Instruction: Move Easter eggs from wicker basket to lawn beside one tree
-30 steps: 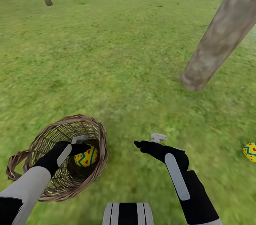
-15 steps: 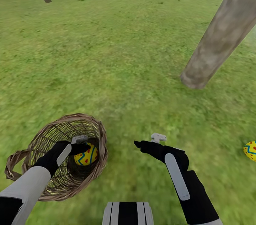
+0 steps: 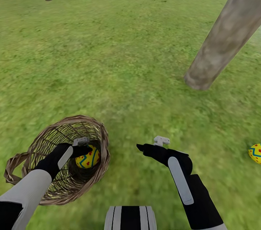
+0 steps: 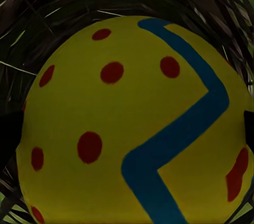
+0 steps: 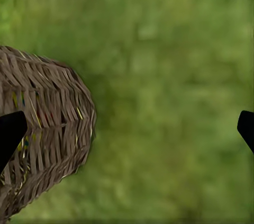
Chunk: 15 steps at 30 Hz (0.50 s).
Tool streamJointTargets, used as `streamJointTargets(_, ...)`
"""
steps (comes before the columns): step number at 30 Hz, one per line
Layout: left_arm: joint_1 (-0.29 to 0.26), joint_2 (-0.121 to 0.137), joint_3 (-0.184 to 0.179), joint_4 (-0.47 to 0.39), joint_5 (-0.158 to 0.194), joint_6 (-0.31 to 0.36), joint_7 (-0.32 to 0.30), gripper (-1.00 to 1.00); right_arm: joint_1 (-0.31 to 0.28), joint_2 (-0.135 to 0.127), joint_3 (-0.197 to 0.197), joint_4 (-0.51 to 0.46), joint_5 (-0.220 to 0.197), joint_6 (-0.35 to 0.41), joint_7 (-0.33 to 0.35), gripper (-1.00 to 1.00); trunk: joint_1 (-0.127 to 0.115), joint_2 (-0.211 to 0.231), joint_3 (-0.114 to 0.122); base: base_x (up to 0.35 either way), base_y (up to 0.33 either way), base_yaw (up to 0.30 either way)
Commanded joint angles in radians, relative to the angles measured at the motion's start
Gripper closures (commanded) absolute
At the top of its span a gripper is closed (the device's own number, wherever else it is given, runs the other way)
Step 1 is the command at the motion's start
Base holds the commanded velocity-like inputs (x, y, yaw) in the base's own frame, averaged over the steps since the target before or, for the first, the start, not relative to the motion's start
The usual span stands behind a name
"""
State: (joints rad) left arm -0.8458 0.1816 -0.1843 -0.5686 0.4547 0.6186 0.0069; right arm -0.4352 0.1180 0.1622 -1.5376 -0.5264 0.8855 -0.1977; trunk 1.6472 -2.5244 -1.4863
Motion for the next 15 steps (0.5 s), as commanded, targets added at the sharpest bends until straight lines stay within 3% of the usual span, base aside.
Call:
streamJointTargets(1,0.001,0.001,-0.006,0.017,0.008,0.003,0.0,-1.0,0.0,0.0,0.0,-0.001,-0.011,0.003,-0.01,-1.0,0.0,0.0,-0.001,0.0,0.0,0.0)
streamJointTargets(10,0.001,0.002,-0.001,0.016,0.009,0.003,0.0,-1.0,0.0,0.0,0.0,-0.001,-0.011,0.003,-0.01,-1.0,0.0,0.0,-0.001,0.0,0.0,0.0)
streamJointTargets(11,0.001,0.002,-0.001,0.016,0.009,0.003,0.001,1.0,0.0,0.0,0.0,-0.001,-0.011,0.003,-0.01,-1.0,0.0,0.0,-0.001,0.0,0.0,0.0)
streamJointTargets(15,0.001,0.002,-0.001,0.016,0.009,0.002,0.002,1.0,0.0,0.0,0.0,-0.001,-0.011,0.003,-0.01,-1.0,0.0,0.0,-0.001,0.0,0.0,0.0)
